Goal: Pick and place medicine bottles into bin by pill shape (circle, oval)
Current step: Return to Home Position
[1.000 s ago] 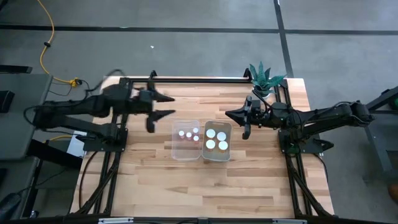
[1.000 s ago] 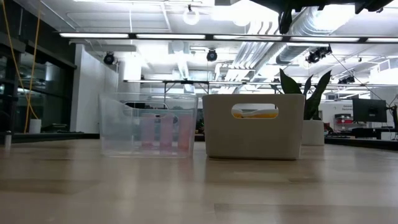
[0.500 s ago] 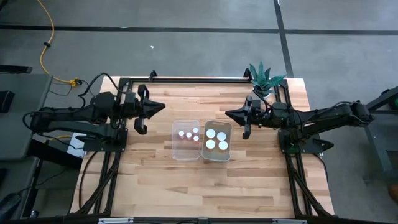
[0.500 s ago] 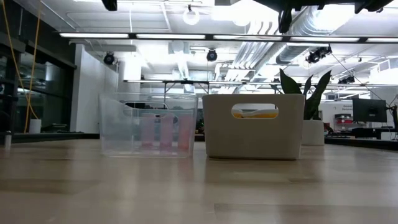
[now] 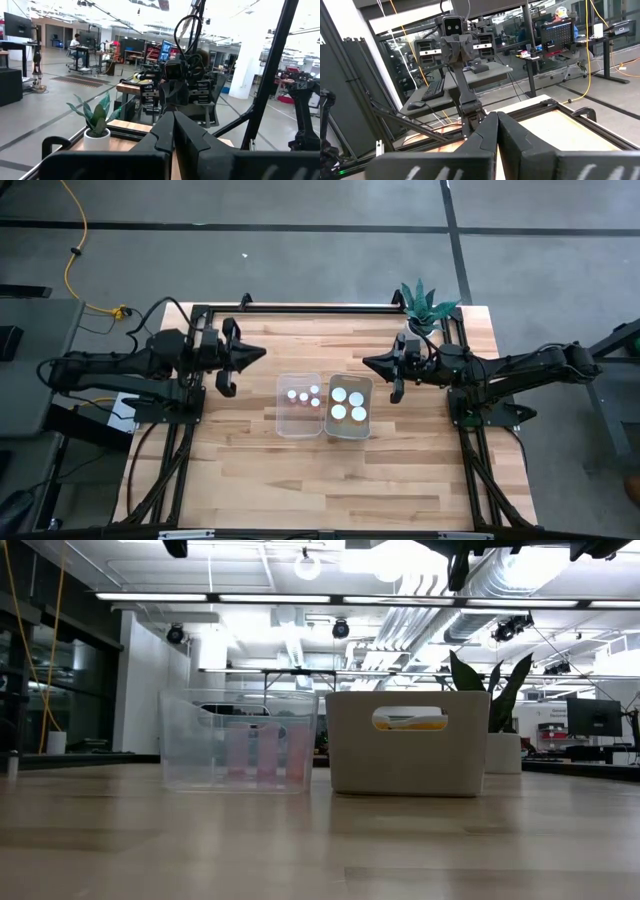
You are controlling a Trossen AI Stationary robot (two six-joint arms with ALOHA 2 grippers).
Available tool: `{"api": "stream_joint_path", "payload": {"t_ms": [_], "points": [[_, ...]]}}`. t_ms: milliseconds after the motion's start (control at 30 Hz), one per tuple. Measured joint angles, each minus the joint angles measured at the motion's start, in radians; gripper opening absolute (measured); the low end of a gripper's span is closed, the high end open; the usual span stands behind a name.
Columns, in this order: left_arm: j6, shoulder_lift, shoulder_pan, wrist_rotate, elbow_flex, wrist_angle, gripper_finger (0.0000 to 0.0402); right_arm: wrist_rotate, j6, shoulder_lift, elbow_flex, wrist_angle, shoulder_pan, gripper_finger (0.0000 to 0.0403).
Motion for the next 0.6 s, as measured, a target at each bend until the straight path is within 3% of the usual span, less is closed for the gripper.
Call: {"api": "stream_joint_path", "payload": {"t_ms": [433,600], "points": [[-0.015,-0.003,-0.077,-0.065,-0.001,-0.064,0.0,0.0,0.001,0.0,0.0,0.0,0.001,0.0],[-0.044,-0.053,-0.122,-0.072,-0.118,0.032,0.0,0.0,0.037,0.0,0.0,0.001,0.0,0.0]]}}
